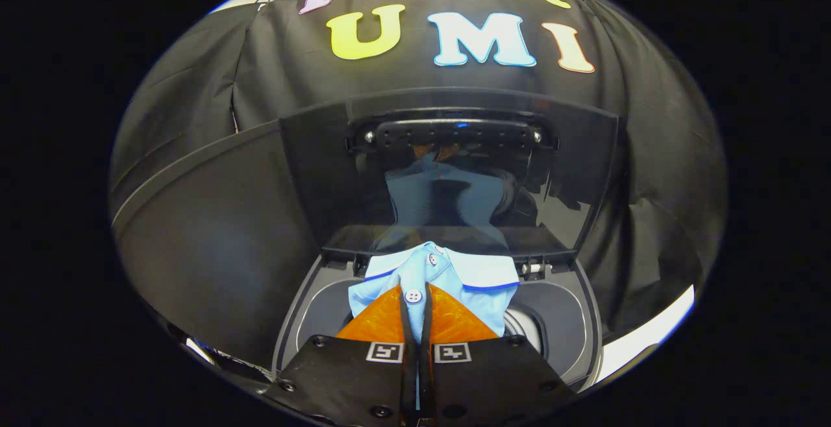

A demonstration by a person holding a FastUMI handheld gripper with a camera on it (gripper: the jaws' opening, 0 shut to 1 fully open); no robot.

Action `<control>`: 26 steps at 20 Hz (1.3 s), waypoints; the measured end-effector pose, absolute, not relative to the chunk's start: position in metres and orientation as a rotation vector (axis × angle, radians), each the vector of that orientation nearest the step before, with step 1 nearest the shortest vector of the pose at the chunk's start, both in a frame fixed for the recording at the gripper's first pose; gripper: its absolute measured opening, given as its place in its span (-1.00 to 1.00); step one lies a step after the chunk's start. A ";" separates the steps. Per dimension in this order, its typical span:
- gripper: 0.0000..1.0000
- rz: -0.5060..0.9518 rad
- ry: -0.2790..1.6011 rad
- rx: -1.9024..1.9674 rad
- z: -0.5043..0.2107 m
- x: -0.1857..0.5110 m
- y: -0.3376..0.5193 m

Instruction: Put the clothes into the washing machine and then close the washing machine lid.

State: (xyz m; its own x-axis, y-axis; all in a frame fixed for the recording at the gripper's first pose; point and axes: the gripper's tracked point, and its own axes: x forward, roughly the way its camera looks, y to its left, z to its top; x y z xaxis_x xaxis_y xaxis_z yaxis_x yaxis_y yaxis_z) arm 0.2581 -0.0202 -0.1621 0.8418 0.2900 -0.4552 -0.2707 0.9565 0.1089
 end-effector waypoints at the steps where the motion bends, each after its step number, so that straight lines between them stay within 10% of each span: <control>1: -0.93 0.290 0.487 0.036 -0.165 0.257 -0.022; 5: -0.83 0.288 0.498 0.022 -0.178 0.253 -0.020; 11: 0.96 0.258 0.582 0.013 -0.203 0.240 -0.026; 26: 0.95 0.248 0.402 0.054 -0.124 0.240 -0.033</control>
State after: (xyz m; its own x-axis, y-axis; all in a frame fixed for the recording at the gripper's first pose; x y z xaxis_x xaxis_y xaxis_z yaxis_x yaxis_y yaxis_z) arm 0.2403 -0.0334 -0.1240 0.8903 0.2497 -0.3807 -0.2283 0.9683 0.1012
